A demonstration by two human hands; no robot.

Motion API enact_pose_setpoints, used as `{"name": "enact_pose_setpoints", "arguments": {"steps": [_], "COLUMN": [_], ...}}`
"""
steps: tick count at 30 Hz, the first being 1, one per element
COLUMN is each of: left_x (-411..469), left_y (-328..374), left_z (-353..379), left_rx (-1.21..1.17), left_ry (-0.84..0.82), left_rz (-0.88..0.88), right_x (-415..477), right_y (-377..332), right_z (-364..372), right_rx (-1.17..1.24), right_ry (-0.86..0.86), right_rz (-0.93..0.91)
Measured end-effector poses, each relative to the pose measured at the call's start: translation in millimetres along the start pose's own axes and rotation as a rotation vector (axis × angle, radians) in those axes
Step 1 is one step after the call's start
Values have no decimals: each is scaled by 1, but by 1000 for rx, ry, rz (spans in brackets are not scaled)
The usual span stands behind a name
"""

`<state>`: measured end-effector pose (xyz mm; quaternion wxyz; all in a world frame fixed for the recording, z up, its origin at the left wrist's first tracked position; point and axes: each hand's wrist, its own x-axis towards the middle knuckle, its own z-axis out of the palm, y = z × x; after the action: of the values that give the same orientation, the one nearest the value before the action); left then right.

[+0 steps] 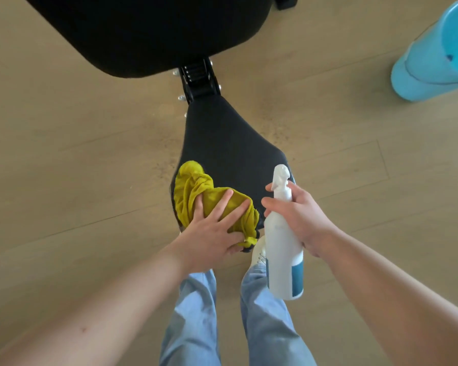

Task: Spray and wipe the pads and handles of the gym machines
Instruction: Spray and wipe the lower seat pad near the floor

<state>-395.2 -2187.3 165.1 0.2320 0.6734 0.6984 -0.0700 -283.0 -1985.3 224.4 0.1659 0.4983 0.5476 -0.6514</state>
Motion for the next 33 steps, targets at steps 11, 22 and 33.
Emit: {"name": "enact_pose_setpoints", "arguments": {"steps": [11,22,33], "left_x": [92,177,67], "left_y": [23,4,46], "left_z": [-32,-65,-11], "left_rx": [-32,-301,-60], "left_ry": [41,49,114], "left_rz": [77,-388,-4], "right_x": [3,-10,-11], "right_y": [0,-2,-9], "right_z": [-45,-46,-37], "right_rx": [41,-107,-112], "right_ry": [130,145,58], "right_rz": [-2,1,-3]}}
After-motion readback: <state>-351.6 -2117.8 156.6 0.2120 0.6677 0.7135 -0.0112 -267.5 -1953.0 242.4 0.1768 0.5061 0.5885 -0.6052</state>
